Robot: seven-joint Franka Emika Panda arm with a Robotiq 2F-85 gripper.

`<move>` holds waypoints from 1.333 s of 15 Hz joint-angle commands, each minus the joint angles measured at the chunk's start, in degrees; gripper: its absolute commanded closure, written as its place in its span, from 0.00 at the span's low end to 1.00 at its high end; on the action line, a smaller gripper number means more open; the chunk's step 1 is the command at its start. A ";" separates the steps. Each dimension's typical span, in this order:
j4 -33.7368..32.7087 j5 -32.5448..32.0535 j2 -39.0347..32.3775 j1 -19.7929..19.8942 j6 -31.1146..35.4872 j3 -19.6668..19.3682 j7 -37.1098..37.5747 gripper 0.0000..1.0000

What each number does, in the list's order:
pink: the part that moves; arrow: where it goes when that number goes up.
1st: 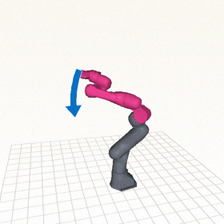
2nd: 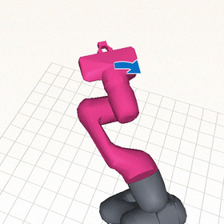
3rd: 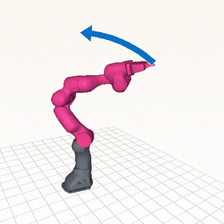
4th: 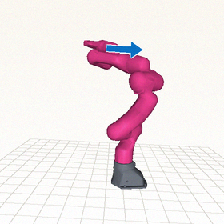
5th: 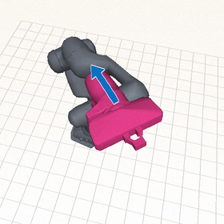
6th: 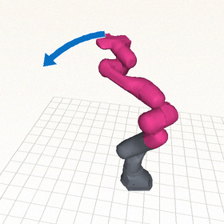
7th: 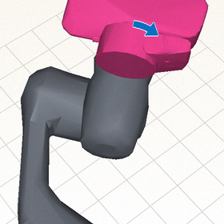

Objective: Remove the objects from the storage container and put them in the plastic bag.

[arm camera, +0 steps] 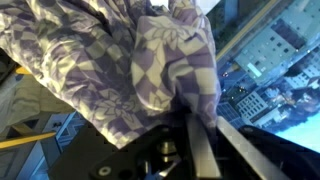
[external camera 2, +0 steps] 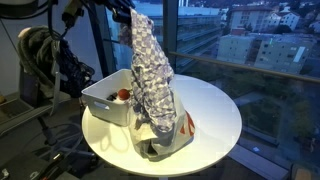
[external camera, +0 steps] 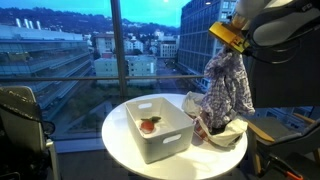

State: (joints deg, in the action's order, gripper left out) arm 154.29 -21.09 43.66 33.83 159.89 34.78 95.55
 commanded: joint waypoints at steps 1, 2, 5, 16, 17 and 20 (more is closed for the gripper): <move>1.28 0.15 -5.47 -4.63 -2.25 -1.62 -5.22 0.97; 1.46 -0.44 -6.67 -4.96 -3.99 -1.54 -5.76 0.97; 0.26 -3.58 -10.01 -3.84 -11.60 -0.28 -4.78 0.97; -14.50 -38.46 -30.95 -11.22 -17.64 -4.37 16.97 0.98; -15.80 -41.87 -32.50 -13.67 -17.26 -6.60 20.31 0.98; -18.65 -47.29 -37.00 -21.57 -15.47 -14.24 29.03 0.98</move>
State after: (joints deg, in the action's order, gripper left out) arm 139.82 -63.25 11.61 19.18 142.83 27.41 117.15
